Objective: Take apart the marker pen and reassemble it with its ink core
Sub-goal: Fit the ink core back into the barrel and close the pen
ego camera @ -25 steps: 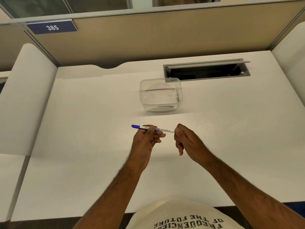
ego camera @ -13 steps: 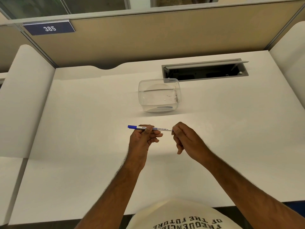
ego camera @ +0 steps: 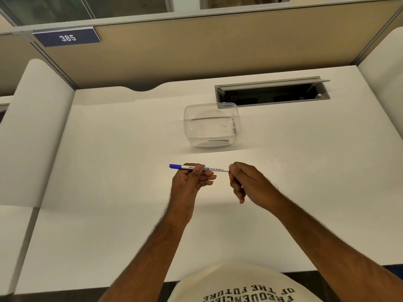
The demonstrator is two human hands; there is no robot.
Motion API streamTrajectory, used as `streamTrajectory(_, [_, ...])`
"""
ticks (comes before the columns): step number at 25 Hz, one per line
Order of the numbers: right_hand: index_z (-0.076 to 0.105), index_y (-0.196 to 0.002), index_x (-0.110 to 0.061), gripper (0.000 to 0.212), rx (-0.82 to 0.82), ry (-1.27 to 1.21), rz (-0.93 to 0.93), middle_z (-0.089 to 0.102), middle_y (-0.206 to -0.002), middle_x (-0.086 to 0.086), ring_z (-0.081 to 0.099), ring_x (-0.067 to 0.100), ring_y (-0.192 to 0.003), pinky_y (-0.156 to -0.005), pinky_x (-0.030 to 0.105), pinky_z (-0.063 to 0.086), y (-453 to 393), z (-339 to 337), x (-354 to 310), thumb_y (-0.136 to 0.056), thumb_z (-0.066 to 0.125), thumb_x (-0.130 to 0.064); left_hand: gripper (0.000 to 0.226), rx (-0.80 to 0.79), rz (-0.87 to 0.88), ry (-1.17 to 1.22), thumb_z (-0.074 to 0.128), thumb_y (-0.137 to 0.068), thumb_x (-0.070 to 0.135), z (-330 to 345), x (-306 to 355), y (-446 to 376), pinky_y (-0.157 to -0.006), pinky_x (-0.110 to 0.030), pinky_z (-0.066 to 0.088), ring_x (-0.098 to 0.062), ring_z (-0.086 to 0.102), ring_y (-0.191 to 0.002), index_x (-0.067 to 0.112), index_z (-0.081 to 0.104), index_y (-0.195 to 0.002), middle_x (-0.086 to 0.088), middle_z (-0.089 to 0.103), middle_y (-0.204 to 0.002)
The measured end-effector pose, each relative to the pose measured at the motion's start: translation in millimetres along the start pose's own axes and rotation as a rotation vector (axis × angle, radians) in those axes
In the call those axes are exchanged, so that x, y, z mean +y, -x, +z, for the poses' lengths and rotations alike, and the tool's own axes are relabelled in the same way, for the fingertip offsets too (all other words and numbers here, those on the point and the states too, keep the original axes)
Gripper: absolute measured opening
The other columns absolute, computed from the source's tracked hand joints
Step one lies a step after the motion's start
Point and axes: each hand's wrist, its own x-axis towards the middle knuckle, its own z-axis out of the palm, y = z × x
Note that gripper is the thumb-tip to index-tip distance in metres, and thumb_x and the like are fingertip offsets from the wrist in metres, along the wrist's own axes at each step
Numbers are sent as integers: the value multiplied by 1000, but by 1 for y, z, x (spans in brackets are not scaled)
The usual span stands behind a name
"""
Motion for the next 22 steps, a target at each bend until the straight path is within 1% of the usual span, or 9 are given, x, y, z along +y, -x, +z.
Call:
streamTrajectory(4, [47,-103,-28,26,140,790,-278,55,-79,-3,53,22,-62,-60,36,46,6,-10,7,-108,29,-47,14,10,-2,44,54,-105,14,4,4,0,-70,-29,63,-27,77,-80,7,65,-99,-10,77,-84])
streamTrajectory(7, [49,-98,-25,34,184,890,-362,53,-76,-3,50,26,-62,-58,40,48,7,-13,9,-106,27,-50,14,-4,3,47,53,-105,13,4,3,2,-71,-30,62,-28,77,-80,6,65,-99,-12,77,-84])
streamTrajectory(9, [47,-88,-20,31,83,612,-263,45,-66,-4,45,23,-55,-53,38,47,6,-9,8,-110,35,-39,15,-10,17,34,52,-105,12,3,1,3,-72,-31,63,-29,77,-80,6,64,-100,-13,76,-85])
streamTrajectory(12, [45,-77,-17,35,-80,-277,139,26,-65,-1,28,17,-49,-45,28,30,5,-1,-7,-110,42,-27,15,-21,40,11,53,-105,12,4,5,3,-72,-32,63,-30,77,-79,7,65,-97,-15,76,-85])
streamTrajectory(14, [47,-78,-17,35,-91,-408,212,24,-67,0,24,16,-50,-47,27,23,8,-3,-15,-110,41,-29,15,-40,60,-16,53,-105,11,6,11,2,-72,-32,63,-31,77,-80,7,65,-96,-15,76,-85])
streamTrajectory(16, [48,-84,-16,34,-13,-76,33,34,-66,0,30,18,-52,-49,29,28,11,-7,-14,-112,38,-31,15,-55,84,-34,54,-104,11,9,17,0,-72,-32,63,-31,77,-81,6,65,-97,-15,77,-84])
streamTrajectory(18, [51,-95,-24,27,111,522,-218,50,-71,-7,43,19,-58,-55,32,37,14,-14,-8,-112,34,-38,15,-56,86,-24,54,-104,11,13,20,0,-71,-32,63,-31,78,-80,5,65,-98,-14,77,-84])
streamTrajectory(19, [52,-100,-26,27,161,727,-302,57,-78,-7,49,19,-63,-59,34,43,14,-19,-4,-111,33,-41,15,-51,79,-12,54,-104,10,15,20,1,-71,-31,63,-30,78,-80,5,66,-98,-13,77,-84])
streamTrajectory(22, [60,-105,-21,35,241,969,-518,61,-84,-3,54,23,-64,-58,39,51,10,-30,0,-109,32,-42,15,-35,54,23,53,-105,11,18,18,4,-71,-31,63,-29,78,-79,5,66,-99,-12,77,-84])
